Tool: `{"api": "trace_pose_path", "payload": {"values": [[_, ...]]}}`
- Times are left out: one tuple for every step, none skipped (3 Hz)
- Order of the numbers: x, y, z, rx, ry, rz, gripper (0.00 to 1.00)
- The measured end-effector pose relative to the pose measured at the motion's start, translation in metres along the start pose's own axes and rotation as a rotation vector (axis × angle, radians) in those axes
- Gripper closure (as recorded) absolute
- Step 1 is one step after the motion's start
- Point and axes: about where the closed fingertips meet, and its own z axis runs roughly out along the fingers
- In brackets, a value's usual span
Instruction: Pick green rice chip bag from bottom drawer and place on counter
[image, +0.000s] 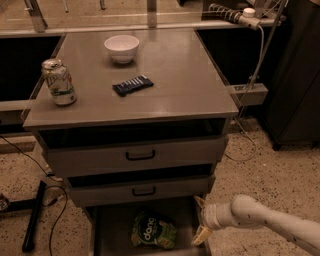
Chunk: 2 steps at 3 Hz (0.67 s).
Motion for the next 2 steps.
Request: {"api": "trace_pose_path", "payload": {"values": [[0.0196, 0.0031, 0.0322, -0.012, -0.051, 0.007, 0.00], [0.0196, 0.0031, 0.0323, -0.012, -0.051, 0.007, 0.00]]}}
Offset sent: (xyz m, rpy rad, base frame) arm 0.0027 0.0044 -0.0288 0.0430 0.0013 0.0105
